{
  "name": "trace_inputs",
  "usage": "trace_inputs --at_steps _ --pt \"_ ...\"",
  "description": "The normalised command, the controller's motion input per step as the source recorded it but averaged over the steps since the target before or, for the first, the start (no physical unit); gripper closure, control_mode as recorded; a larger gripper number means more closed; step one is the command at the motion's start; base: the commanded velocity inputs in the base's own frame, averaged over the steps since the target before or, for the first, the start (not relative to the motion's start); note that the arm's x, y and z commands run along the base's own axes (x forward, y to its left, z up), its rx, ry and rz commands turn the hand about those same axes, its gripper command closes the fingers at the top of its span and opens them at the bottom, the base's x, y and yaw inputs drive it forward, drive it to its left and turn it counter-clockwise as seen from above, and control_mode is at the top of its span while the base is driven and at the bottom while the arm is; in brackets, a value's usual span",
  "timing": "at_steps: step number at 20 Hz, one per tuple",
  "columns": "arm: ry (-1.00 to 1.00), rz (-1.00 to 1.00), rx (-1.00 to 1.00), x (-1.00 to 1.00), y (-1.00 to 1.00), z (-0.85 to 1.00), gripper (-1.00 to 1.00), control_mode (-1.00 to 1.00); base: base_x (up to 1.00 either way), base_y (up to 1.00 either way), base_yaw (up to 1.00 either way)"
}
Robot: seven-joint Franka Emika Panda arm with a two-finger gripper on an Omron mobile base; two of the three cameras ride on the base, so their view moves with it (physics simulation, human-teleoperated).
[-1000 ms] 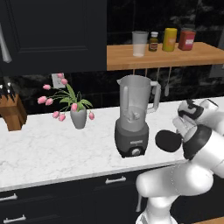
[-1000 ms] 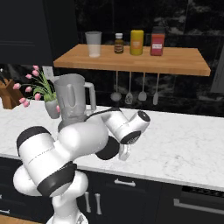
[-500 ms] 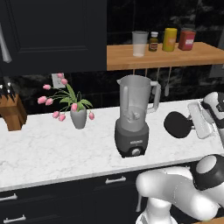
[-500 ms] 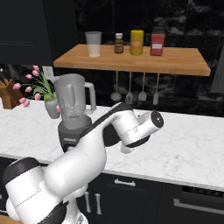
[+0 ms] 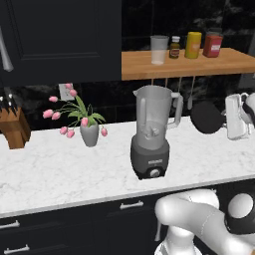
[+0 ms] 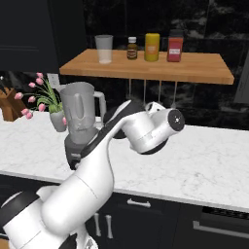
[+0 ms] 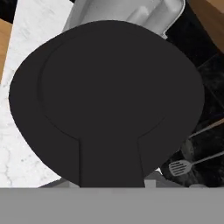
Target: Close the lid blender by securely placing the lid on top.
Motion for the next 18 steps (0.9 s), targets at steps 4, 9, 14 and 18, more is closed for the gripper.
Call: trace_inputs --at_steps 4,9,14,18 --pt "0.0 -0.12 0.0 0.11 0.0 1.0 1.0 -1.0 0.0 0.0 0.0" --pt "0.07 -0.04 0.0 0.19 0.13 1.0 1.0 -1.0 0.0 0.0 0.0" --pt "0.26 0.0 0.0 0.27 0.4 0.98 1.0 -1.0 0.0 0.0 0.0" --pt "0.38 0.0 0.0 0.33 0.56 0.69 1.0 -1.0 0.0 0.0 0.0"
